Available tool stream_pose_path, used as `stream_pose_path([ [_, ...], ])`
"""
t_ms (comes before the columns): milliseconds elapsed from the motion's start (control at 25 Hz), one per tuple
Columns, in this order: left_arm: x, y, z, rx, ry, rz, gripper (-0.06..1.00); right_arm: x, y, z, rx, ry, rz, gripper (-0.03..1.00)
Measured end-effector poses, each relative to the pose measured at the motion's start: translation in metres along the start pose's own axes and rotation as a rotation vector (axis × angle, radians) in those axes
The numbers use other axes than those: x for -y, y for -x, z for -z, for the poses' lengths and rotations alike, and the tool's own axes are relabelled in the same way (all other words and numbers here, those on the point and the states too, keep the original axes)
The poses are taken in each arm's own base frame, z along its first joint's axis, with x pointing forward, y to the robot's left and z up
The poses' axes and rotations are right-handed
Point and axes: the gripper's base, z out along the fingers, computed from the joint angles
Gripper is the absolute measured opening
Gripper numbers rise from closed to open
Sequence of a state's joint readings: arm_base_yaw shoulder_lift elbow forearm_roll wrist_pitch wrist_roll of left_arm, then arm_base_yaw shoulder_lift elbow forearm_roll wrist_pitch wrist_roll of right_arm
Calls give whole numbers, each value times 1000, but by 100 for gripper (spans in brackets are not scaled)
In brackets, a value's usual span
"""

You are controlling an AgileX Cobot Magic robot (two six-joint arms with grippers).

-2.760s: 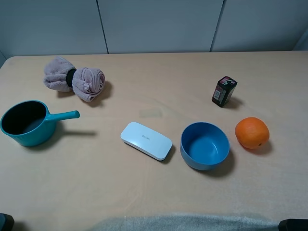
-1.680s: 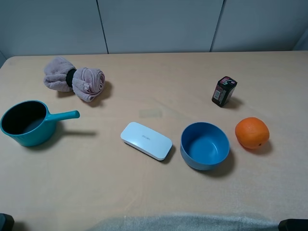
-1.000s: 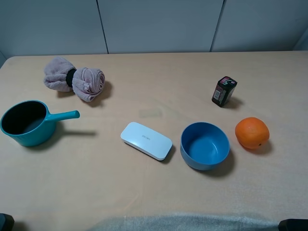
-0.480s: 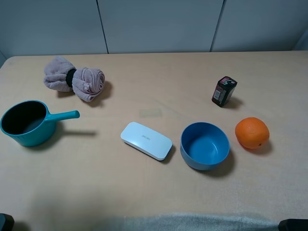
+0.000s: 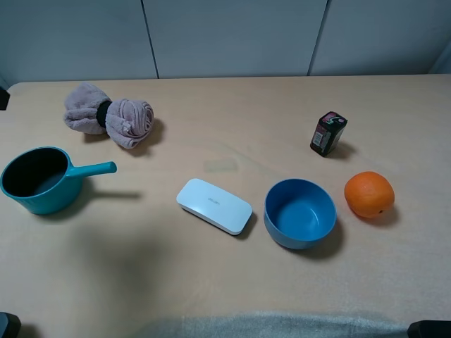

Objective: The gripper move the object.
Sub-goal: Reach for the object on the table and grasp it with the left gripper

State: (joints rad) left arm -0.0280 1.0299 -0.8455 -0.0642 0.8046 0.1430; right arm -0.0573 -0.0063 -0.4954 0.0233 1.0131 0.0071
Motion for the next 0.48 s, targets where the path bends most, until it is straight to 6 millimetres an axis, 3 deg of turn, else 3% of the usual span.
stream_pose_path([
  [480,-2,19,-79,-43,-2,55,77,0,0,0,0,0,0,67],
])
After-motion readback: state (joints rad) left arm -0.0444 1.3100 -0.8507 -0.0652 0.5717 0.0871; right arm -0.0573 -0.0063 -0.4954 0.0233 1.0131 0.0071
